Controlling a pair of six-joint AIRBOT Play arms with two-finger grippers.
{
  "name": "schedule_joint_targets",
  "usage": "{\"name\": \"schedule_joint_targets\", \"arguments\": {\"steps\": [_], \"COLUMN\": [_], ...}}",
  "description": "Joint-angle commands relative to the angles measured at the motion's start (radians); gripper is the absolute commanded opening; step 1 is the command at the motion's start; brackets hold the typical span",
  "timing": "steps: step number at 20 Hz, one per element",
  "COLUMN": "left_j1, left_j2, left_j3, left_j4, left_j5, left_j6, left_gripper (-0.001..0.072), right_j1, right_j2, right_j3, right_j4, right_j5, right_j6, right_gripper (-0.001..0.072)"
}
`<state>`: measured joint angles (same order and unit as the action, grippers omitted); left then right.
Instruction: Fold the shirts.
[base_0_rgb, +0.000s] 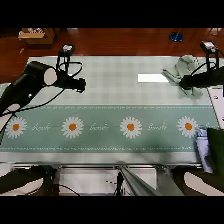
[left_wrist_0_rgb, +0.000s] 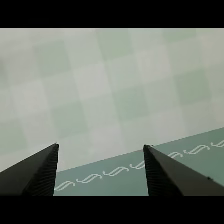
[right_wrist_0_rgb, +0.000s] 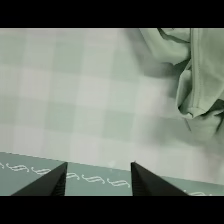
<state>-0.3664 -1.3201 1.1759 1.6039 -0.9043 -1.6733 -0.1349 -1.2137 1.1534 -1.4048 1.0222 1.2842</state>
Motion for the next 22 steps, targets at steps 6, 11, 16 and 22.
{"name": "schedule_joint_targets", "arguments": {"steps": [6,11,16,22], "left_j1": [-0.001,-0.001,-0.001,-0.002], "left_j2": [0.0,0.0,0.0,0.0], "left_j3": [0.001,0.001,0.001,0.001], "left_j4": [0.0,0.0,0.0,0.0], "left_j5": [0.0,0.0,0.0,0.0], "left_j6": [0.0,0.0,0.0,0.0], "left_gripper": [0.0584,0.0584,0.0584,0.0584], "right_j1": [0.001,0.001,0.001,0.001], "right_j2": [0.0,0.0,0.0,0.0], "right_j3": [0.0,0.0,0.0,0.0], "right_j4": [0.0,0.0,0.006,0.045], "right_j5": [0.0,0.0,-0.003,-0.066], "right_j6": [0.0,0.0,0.002,0.002], "right_gripper": [0.0496,0.0496,0.0496,0.0496]}}
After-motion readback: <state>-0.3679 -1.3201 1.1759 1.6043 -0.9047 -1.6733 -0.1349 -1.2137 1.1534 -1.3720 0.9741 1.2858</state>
